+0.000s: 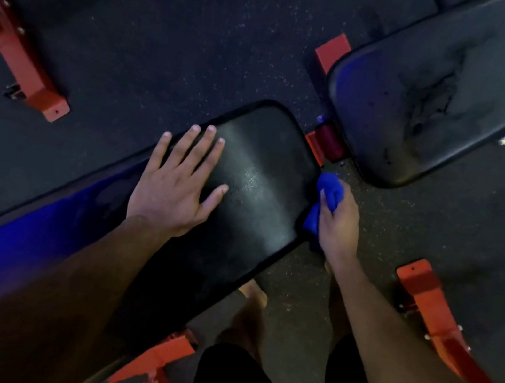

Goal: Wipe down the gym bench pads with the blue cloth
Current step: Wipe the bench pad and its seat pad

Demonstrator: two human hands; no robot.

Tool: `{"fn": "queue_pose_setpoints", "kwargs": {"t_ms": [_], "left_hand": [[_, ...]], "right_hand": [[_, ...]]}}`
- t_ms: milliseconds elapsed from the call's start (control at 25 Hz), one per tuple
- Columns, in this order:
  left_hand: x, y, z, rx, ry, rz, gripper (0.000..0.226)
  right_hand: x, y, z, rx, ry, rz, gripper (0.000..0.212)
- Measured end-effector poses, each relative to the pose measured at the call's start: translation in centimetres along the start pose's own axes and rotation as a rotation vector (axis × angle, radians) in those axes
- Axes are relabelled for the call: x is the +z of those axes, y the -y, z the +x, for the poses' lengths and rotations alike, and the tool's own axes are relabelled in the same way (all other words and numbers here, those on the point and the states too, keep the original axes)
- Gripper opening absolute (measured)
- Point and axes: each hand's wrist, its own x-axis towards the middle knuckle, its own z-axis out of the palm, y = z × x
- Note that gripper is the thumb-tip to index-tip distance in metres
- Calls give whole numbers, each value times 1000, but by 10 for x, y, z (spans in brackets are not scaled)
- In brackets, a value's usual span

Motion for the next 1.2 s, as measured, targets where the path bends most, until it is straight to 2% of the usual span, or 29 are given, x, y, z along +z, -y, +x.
{"fn": "queue_pose_setpoints", "kwargs": {"t_ms": [120,200,360,400,480,560,640,720,920,1080,1200], "left_hand": [[1,-1,-3,0,-18,-16,73],[0,-1,-2,-4,-22,-33,73],[-1,-2,-7,4,-23,-41,73],[-1,-1,-7,5,-22,-42,73],[-1,-1,-8,15,-14,-55,73],[-1,-1,-5,12,-10,-57,74],[0,-1,-7,11,-11,-66,74],[3,-2,-8,17,-17,-49,75],[6,0,-6,14,-31,-47,75],[5,1,-4,21,-16,-34,76],[2,-1,-5,25,1,-32,75]], "right_hand": [[8,11,42,199,-57,262,37],[5,10,34,254,-103,356,39],[8,27,-84,427,-449,628,42],[21,43,-123,437,-488,698,43],[62,79,-191,321,-498,757,37],[100,118,-217,331,-410,804,40],[107,129,-196,450,-441,791,44],[103,115,-173,451,-517,819,41],[71,75,-103,552,-544,959,36],[27,51,-50,566,-507,1082,23],[63,77,-99,519,-514,820,28]]}}
